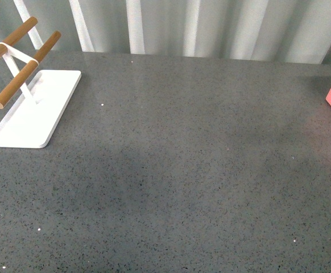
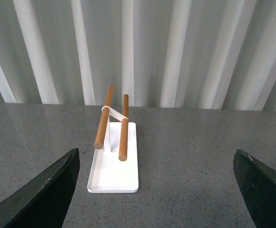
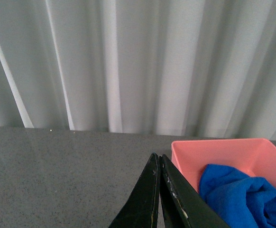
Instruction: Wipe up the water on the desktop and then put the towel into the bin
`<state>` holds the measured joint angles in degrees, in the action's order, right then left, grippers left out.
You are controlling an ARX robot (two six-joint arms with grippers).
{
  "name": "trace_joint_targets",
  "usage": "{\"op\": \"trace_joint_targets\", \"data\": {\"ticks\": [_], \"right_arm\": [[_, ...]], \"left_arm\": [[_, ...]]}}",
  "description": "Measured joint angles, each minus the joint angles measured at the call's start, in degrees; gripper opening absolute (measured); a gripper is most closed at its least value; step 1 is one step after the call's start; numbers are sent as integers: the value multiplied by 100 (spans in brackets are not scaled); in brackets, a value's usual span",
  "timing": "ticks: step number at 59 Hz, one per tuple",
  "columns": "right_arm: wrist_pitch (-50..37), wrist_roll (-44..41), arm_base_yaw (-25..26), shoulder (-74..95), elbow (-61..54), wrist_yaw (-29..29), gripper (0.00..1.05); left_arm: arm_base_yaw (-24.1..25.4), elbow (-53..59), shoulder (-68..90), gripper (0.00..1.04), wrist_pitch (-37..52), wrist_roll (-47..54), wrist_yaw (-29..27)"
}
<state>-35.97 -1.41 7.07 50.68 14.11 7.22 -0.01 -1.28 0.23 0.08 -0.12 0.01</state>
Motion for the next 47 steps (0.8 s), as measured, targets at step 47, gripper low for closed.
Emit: {"op": "trace_joint_targets", "data": {"ticks": [47], "right_arm": [[1001,24,-691,-2385,-1270,-658,3]], "left_arm": [[-2,0,0,98,0,0,-2]]}}
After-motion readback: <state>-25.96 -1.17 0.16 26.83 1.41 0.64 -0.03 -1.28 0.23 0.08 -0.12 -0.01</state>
